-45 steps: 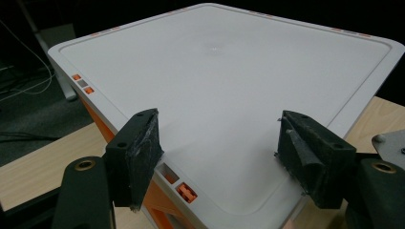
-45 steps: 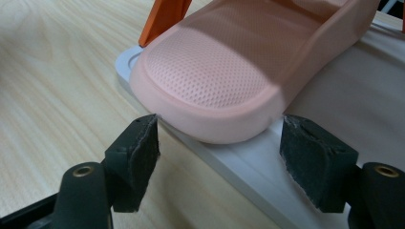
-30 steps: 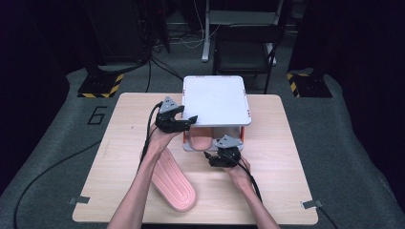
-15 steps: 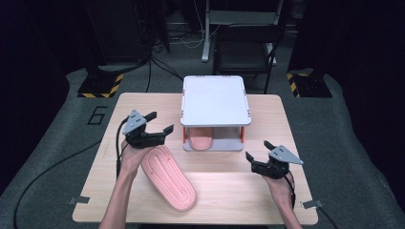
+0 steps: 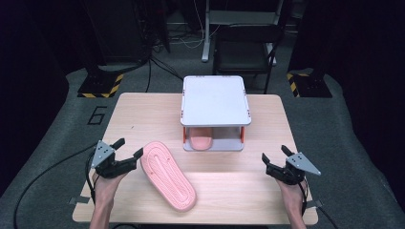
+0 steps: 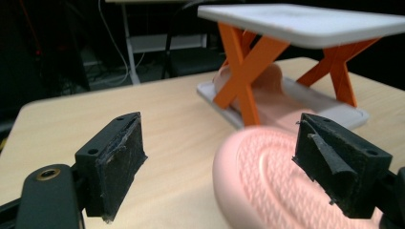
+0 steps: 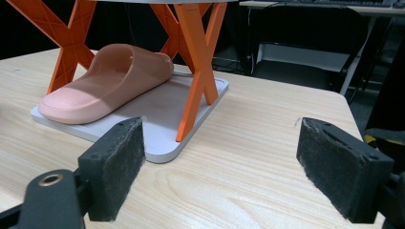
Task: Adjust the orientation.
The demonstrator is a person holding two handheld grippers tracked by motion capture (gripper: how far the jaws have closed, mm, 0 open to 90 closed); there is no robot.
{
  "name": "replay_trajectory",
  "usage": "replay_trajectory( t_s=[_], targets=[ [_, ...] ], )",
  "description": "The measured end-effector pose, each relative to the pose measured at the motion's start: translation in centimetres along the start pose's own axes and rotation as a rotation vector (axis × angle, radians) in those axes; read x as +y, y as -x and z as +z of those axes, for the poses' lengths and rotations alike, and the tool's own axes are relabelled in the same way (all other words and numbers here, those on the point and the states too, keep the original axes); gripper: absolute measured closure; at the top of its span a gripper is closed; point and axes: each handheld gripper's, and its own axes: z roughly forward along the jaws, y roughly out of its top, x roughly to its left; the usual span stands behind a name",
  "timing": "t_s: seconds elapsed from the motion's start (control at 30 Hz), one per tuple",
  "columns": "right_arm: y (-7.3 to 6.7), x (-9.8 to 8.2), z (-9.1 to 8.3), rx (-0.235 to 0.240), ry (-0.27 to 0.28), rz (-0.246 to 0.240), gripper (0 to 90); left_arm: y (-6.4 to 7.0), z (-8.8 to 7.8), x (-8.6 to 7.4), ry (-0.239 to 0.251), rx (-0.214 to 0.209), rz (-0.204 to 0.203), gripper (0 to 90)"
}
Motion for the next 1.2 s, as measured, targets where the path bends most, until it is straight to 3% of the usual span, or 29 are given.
replay_trajectory(
  t_s=[0.1,0.17,0.33,0.4,0.47,0.57,0.63,0.77,0.93,1.2],
  targets=[
    [-0.4,-0.1,0.3,0.012,-0.008,-0.016,16.0,0.0,-0.1,-1.0,-0.017,-0.009,-0.034,16.6],
    [-0.7,-0.1,0.5,0.026,-0.012,-0.016,16.1,0.4,0.1,-1.5,-0.034,-0.019,-0.033,16.6],
    [-1.0,-0.2,0.6,0.032,-0.023,-0.015,16.3,1.4,1.4,-2.8,-0.105,-0.022,0.014,16.5],
    [-1.0,-0.2,0.6,0.034,-0.025,-0.02,16.3,1.5,1.7,-3.1,-0.099,-0.025,-0.016,16.3],
    [-1.0,-0.3,0.6,0.035,-0.026,-0.02,16.4,1.4,1.7,-3.0,-0.107,-0.014,0.003,16.3],
    [-1.0,-0.4,0.7,0.036,-0.029,-0.019,16.5,0.9,1.4,-3.1,-0.132,0.016,0.016,16.5],
    [-1.0,-0.4,0.6,0.034,-0.05,-0.026,16.8,0.4,1.2,-3.4,-0.146,0.042,0.014,17.0],
    [-1.1,-0.5,0.6,0.043,-0.039,-0.023,17.0,-0.4,1.2,-4.1,-0.176,0.085,0.001,19.1],
    [-1.2,-0.6,0.7,0.051,-0.044,-0.028,17.3,-1.3,1.5,-4.9,-0.217,0.101,-0.02,19.9],
    [-1.3,-0.6,0.8,0.06,-0.052,-0.034,17.5,-1.7,1.8,-5.3,-0.23,0.104,-0.022,20.5]
  ],
)
